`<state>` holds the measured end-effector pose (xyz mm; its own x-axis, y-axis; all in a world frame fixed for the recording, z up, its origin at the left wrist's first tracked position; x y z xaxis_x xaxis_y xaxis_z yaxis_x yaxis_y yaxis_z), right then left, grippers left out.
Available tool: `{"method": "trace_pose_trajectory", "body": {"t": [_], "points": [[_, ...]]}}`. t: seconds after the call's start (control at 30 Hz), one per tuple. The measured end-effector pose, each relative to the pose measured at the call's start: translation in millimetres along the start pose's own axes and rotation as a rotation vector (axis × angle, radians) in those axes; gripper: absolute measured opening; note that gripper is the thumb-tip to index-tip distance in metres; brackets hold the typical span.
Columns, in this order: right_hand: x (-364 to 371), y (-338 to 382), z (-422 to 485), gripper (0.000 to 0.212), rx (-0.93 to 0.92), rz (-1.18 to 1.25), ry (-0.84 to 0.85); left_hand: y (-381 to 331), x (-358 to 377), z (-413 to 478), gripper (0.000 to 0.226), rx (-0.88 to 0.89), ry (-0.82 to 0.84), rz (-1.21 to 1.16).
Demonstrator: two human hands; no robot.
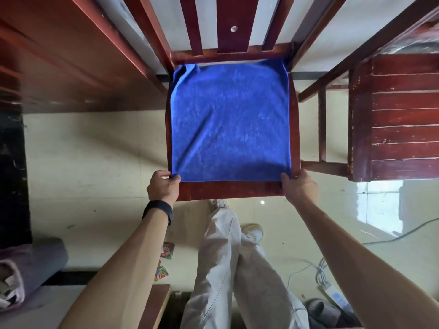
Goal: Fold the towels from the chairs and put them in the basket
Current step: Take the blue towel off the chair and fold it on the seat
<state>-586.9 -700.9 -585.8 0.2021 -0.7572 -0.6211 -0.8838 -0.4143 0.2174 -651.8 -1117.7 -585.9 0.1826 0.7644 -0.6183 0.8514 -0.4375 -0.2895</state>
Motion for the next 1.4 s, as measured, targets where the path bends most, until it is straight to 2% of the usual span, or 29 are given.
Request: {"method": "trace_pose_trajectory", "body": {"t": [0.13,0.2,0.3,0.47,0.6,0.73,0.8,0.87,0.93,1.03,1.13,1.2,1.27,1.33,1.4], "points": [[8.5,-1.5,1.7,0.029,0.023,0.019,0.031,-2.4,3.4,-0.3,0.025,0.007,0.004,0.034],[10.3,1.7,0.7,0.025,0.032,0.061,0.026,-5.9,5.4,0.8,0.008,0.016,0.041,0.028],[7.6,3.8,-3.0,0.018,0.077,0.224,0.003,-6.3,7.8,4.8,0.019,0.017,0.105,-0.036],[-6.9,-5.0,-17.0,0.019,0.109,0.724,0.069,-5.4,-9.9,-8.3,0.013,-0.028,0.165,-0.335],[-45.9,-1.7,-42.2,0.018,0.076,0.910,0.105,-17.7,-40.7,-35.3,0.019,-0.003,0.194,-0.496],[-99.2,16.7,-86.7,0.013,0.020,1.009,0.071,-45.3,-77.5,-88.2,0.023,0.040,0.278,-0.692],[-133.3,28.9,-114.2,0.019,-0.043,0.970,0.025,-64.2,-98.5,-121.2,0.019,0.058,0.343,-0.759],[-168.3,41.7,-144.4,0.013,-0.137,0.868,-0.013,-82.6,-122.2,-155.2,0.016,0.086,0.406,-0.724],[-198.5,50.0,-173.4,0.008,-0.202,0.815,-0.041,-99.7,-149.0,-182.4,0.019,0.156,0.425,-0.621],[-232.4,54.7,-210.6,0.020,-0.275,0.734,-0.047,-123.8,-179.8,-218.5,0.027,0.269,0.458,-0.451],[-245.6,52.8,-232.4,0.031,-0.322,0.708,0.063,-143.8,-191.9,-249.8,0.030,0.435,0.494,-0.155],[-251.5,53.2,-240.4,0.039,-0.398,0.586,0.091,-154.8,-197.9,-265.3,0.025,0.602,0.430,0.043],[-258.5,56.5,-251.7,0.030,-0.479,0.370,0.026,-161.4,-208.8,-272.6,0.007,0.755,0.244,0.274],[-267.8,64.8,-266.8,0.012,-0.610,0.113,-0.135,-163.6,-218.6,-276.3,0.006,0.874,0.088,0.421],[-276.6,74.6,-285.8,0.007,-0.764,-0.108,-0.334,-164.8,-224.3,-283.7,0.010,1.020,-0.014,0.470]]}}
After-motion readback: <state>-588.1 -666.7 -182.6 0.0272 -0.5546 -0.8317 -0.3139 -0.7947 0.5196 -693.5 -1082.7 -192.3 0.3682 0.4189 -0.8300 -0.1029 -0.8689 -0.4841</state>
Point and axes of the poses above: each hand's wrist, its own z-axis towards the middle knuckle, its own x-axis out of the palm, y = z × x, the point moved 9 cm from there along z, towards the middle knuckle, and after that the axes turned 7 degrees about y, right-handed, at the moved point
